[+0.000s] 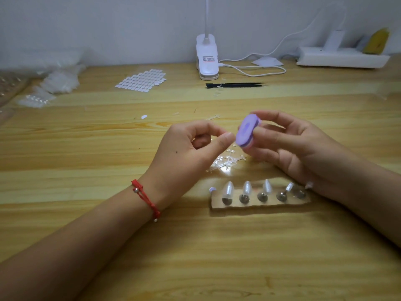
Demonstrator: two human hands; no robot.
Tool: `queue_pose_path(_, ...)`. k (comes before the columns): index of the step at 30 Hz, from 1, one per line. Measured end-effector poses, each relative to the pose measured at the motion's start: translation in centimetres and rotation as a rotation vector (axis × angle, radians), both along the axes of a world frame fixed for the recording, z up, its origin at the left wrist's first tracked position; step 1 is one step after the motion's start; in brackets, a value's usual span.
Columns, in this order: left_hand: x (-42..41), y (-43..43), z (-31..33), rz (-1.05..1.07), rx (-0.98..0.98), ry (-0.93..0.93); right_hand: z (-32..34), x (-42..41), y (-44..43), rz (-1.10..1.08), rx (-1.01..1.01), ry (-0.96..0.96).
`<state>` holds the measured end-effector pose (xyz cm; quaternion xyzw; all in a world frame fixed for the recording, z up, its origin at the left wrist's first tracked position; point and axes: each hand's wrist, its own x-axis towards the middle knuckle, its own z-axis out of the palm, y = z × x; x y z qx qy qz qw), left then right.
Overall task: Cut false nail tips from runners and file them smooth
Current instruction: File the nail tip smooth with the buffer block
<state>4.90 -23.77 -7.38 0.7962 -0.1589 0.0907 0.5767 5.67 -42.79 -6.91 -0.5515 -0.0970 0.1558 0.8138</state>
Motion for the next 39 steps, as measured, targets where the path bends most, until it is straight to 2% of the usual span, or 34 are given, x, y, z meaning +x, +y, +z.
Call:
queue_pose_path(2, -0.07, -0.03, -0.02, 0.011, -0.001, -0.017, 0.0, 0.17, -0.19, -0.03, 0.058, 0.03)
queue_pose_path(6, 0.02, 0.08, 0.05, 0.037, -0.032, -0.012, 0.03, -0.19, 0.18, 0.046, -0.088, -0.061)
queue_pose_path(10, -0.01, 0.01, 0.04, 0.011, -0.019, 0.015, -0.06, 0.05, -0.1, -0.011, -0.021, -0.015)
queue_pose_path(15, 0.0, 0.04, 0.14, 0.002, -0.016, 0.03, 0.07, -0.3, 0.21, 0.036, -0.12, -0.068)
queue_pose_path(21, -0.09, 0.14, 0.18, -0.017, -0.035, 0.038, 0.19, -0.32, 0.24, 0.029, -0.105, -0.059)
queue_pose_path(26, -0.05, 0.21, 0.02, -0.1, 0.027, 0.057, 0.01, -0.22, 0.19, 0.012, -0.078, -0.053)
queue_pose_path(31, -0.07, 0.2, 0.05, -0.052, -0.01, 0.027, 0.06, -0.34, 0.2, 0.092, -0.131, -0.07)
queue_pose_path(36, -0.11, 0.17, -0.05, -0.1, 0.033, 0.052, -0.06, 0.01, -0.08, 0.038, -0.073, -0.041)
queue_pose_path(39, 0.02, 0.33, -0.04, -0.051, -0.011, 0.048, -0.07, -0.2, 0.03, 0.084, -0.141, -0.075)
